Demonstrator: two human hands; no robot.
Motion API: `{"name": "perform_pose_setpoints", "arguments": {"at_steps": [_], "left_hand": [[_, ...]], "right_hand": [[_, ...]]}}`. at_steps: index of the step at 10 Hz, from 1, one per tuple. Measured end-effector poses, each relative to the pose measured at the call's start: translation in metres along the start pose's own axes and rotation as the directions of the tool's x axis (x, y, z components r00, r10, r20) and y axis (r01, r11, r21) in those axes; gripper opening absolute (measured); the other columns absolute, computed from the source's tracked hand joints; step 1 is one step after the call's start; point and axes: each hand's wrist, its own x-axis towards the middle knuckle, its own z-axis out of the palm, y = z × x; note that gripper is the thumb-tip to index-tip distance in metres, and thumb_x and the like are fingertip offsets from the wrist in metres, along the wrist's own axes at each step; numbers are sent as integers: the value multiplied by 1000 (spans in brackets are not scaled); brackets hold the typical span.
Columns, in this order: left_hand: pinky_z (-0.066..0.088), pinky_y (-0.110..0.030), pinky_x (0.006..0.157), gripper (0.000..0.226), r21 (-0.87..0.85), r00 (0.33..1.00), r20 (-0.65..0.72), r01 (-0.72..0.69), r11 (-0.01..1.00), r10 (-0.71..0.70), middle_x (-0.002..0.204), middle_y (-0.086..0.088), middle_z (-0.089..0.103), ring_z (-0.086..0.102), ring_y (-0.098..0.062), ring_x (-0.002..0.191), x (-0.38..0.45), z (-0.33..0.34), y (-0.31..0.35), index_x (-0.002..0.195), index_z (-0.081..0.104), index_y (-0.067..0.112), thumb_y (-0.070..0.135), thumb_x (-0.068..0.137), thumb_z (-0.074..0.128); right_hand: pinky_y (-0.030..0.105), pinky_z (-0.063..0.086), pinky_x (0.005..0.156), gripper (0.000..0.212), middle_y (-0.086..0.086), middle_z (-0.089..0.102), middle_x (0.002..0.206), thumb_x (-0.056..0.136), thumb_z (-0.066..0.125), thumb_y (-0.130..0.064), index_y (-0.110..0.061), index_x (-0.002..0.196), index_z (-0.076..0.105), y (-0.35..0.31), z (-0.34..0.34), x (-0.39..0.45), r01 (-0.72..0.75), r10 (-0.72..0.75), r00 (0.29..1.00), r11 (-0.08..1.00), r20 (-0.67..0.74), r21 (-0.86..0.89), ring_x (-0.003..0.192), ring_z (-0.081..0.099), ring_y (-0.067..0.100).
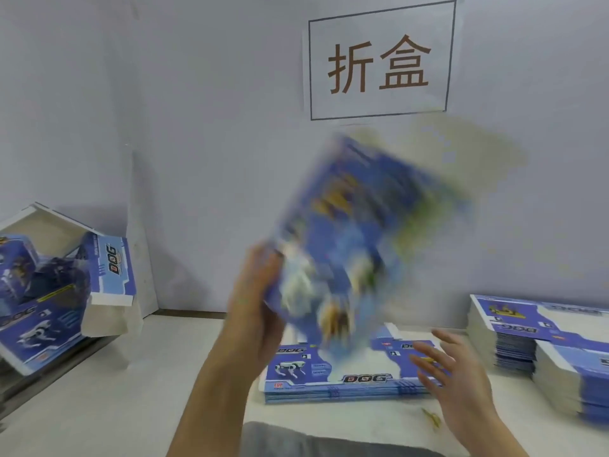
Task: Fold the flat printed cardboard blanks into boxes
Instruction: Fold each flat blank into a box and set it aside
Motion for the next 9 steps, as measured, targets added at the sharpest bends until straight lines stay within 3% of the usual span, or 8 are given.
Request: {"name": "perform_pose_setpoints", "arguments": {"at_steps": [1, 2, 3, 4, 5, 6, 8, 9], "left_hand": [[43, -46, 106, 130, -30, 952, -251, -191, 981, 178, 149, 6, 43, 48, -14, 126, 6, -9, 11, 152, 30, 35, 71, 40, 85], [37, -41, 114, 109, 370, 967, -254, 68, 927, 30, 148, 10, 45, 51, -1, 127, 1, -22, -7, 147, 36, 39, 58, 53, 89], [47, -14, 91, 44, 735, 973, -226, 195, 650, -35, 139, 12, 54, 56, -6, 121, -1, -30, -53, 124, 53, 44, 33, 88, 75], [35, -32, 116, 61, 912, 933, -247, 315, 263, -261, 161, 8, 28, 31, -15, 146, -13, -41, -111, 147, 39, 37, 42, 93, 66], [17, -39, 123, 64, 948, 852, -318, 297, -118, -415, 165, 5, 19, 12, -20, 153, -26, -50, -141, 153, 31, 39, 54, 95, 56], [40, -32, 100, 43, 936, 884, -348, 307, -173, -314, 140, 6, 55, 48, -17, 128, -24, -53, -140, 136, 55, 40, 53, 95, 55], [42, -29, 81, 33, 953, 963, -212, 167, -252, -165, 120, 10, 67, 58, -14, 110, -23, -46, -136, 121, 64, 38, 51, 101, 42], [39, -26, 70, 28, 940, 995, -102, 96, -328, -2, 113, 10, 69, 60, -14, 91, -20, -42, -134, 120, 58, 37, 40, 105, 35]], "right_hand": [[39, 51, 71, 21, 12, 73, 98, 104, 43, -24, -25, 110, 62, 9, -14, 6, -129, 126, 991, 988, 43, 89, 88, 69, 31], [40, 50, 74, 21, 13, 73, 99, 103, 43, -20, -25, 110, 62, 1, -4, 7, -144, 143, 990, 986, 16, 84, 90, 69, 32], [38, 51, 71, 21, 14, 73, 98, 100, 47, -13, -21, 112, 63, 4, -3, 4, -142, 142, 990, 990, 11, 17, 88, 70, 32], [35, 50, 64, 23, 14, 74, 96, 96, 50, -5, -18, 110, 64, 3, -2, 6, -153, 154, 988, 988, 28, -27, 88, 70, 32], [35, 51, 66, 22, 16, 74, 96, 95, 52, -3, -16, 106, 67, 9, -1, 9, -163, 168, 984, 984, 58, -76, 91, 70, 35], [33, 52, 63, 22, 15, 74, 93, 94, 53, -1, -15, 102, 69, 12, 2, 8, -148, 157, 984, 983, 78, -111, 84, 71, 34], [30, 50, 58, 27, 11, 74, 74, 95, 49, 2, -8, 95, 74, 22, 4, 10, -105, 130, 986, 973, 109, -206, 68, 68, 28], [30, 49, 57, 26, 14, 73, 74, 98, 47, 1, -1, 97, 73, 23, 5, 9, -75, 111, 986, 965, 129, -253, 67, 68, 29]]}}
